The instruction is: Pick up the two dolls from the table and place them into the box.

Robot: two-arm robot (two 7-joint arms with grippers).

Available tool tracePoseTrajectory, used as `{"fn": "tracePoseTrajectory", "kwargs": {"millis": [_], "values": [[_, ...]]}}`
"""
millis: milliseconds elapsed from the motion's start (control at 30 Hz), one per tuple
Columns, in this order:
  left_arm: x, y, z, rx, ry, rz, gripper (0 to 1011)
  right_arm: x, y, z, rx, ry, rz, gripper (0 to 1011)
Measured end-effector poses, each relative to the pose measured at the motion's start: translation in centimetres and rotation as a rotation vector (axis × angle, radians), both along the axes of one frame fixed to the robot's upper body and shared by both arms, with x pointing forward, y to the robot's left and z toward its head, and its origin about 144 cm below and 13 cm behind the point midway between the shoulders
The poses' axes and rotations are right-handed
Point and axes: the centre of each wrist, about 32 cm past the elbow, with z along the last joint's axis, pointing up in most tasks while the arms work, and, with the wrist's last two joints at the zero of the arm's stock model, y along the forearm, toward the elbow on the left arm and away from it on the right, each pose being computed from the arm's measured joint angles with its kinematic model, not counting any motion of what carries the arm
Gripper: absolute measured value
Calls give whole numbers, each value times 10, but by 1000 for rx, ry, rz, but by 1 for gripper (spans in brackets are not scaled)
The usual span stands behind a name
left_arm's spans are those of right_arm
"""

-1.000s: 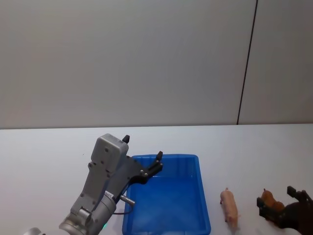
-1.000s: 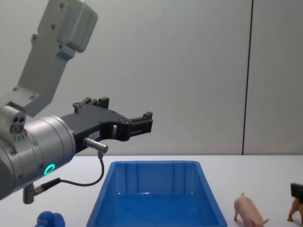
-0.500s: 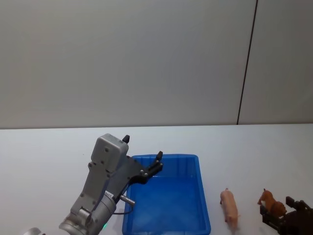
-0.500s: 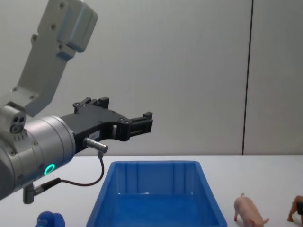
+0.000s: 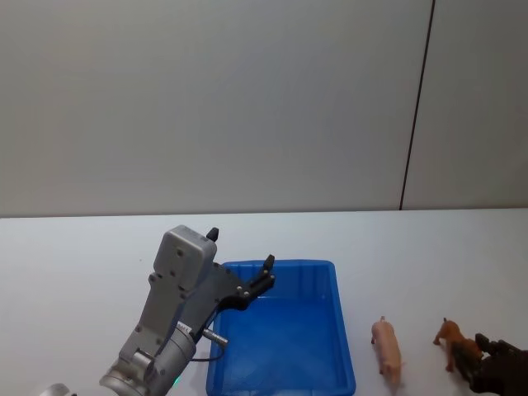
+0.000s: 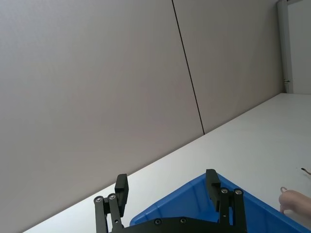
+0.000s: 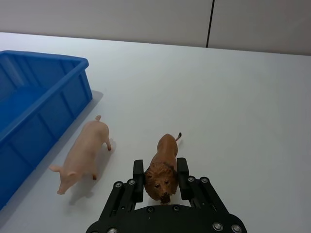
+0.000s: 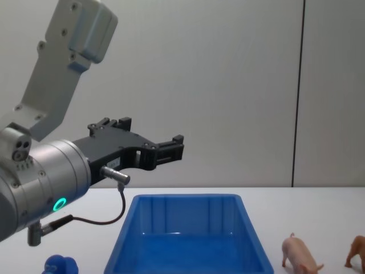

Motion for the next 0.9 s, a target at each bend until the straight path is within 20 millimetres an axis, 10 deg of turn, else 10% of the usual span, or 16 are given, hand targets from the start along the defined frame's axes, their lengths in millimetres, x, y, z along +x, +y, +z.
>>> {"fn": "tracePoseTrajectory", "kwargs": {"millis": [900], "values": [[0, 0, 0, 0, 0, 0, 1001, 24, 46, 55, 68, -244, 219, 384]]}}
